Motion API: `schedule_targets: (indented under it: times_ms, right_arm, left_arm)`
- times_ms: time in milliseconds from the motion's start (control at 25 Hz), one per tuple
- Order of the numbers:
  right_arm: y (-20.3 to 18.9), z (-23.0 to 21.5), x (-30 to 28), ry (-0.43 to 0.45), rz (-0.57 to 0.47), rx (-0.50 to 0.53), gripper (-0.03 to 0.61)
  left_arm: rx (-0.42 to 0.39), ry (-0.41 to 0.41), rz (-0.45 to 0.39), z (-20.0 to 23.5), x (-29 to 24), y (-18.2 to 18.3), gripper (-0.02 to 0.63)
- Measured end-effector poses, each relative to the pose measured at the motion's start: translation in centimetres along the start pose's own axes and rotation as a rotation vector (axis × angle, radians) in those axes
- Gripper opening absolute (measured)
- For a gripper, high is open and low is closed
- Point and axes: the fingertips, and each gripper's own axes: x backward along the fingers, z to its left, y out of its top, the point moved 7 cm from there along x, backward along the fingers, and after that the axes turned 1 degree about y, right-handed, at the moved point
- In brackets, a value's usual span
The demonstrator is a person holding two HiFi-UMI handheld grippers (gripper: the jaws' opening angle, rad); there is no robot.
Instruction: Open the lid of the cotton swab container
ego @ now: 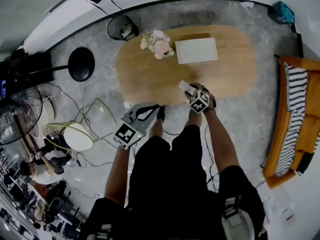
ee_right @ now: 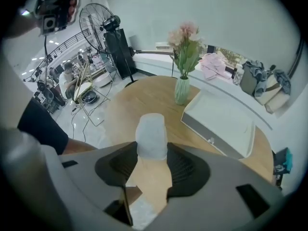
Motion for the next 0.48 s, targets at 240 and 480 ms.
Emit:
schedule_targets:
  times_ms: [240, 480]
  right_arm:
    - [2.1, 1.3, 6.2, -0.016, -0.036, -0.010, 0.181]
    - [3.3, 2.6, 12.5, -0.032, -0.093, -0.029, 0.181]
  left_arm:
    - [-0.023, -0.021, -0.071, -0.9, 2.0, 3.7, 0.000]
    - [-0.071, -0.055, -0.082, -2.8, 3.2, 5.0, 0.000]
